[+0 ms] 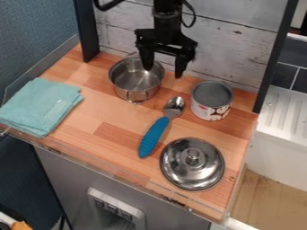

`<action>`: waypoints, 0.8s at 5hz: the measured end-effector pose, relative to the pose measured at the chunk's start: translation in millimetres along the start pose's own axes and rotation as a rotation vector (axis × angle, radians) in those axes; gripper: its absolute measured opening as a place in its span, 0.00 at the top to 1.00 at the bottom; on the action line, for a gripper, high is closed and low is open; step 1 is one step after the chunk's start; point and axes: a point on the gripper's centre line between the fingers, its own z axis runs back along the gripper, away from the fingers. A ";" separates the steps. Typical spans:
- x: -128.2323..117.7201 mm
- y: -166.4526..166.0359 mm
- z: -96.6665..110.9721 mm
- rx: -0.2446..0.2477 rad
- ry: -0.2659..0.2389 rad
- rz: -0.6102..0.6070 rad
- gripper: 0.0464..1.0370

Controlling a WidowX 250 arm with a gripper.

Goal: Move the silver pot to the bottom of the table

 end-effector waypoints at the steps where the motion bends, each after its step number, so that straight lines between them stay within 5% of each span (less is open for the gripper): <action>1: -3.7 -0.4 -17.7 0.001 0.031 0.014 0.04; 2: -7.3 0.2 -27.7 0.001 0.055 0.017 0.08; 4: -5.8 5.8 -30.3 -0.018 0.048 0.016 0.66</action>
